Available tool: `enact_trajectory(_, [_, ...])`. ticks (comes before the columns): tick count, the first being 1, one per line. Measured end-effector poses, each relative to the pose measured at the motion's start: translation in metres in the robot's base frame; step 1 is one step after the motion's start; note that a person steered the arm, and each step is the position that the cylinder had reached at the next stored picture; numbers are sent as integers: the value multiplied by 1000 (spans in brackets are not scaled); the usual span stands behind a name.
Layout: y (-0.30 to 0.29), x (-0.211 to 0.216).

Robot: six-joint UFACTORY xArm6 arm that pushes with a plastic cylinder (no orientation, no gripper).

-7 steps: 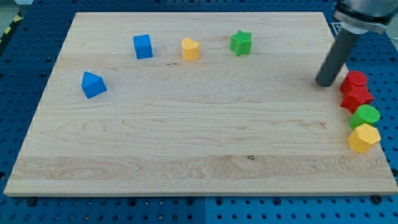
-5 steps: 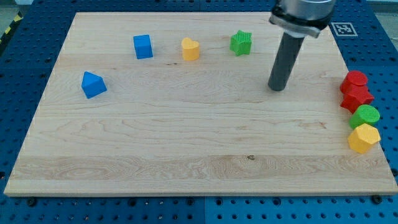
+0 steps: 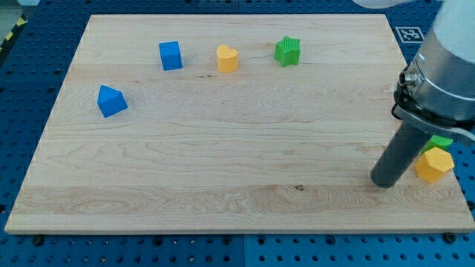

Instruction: Push blue traingle towards right

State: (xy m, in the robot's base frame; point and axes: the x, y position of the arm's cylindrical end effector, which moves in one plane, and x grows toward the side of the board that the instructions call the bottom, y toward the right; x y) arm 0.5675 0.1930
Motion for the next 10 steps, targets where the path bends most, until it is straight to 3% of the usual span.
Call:
enact_trajectory(1, [-8, 18])
enact_trajectory(3, [-115, 30])
enact_trajectory(6, [-126, 30])
enact_trajectory(8, [-186, 30])
enact_trajectory(10, [-205, 21])
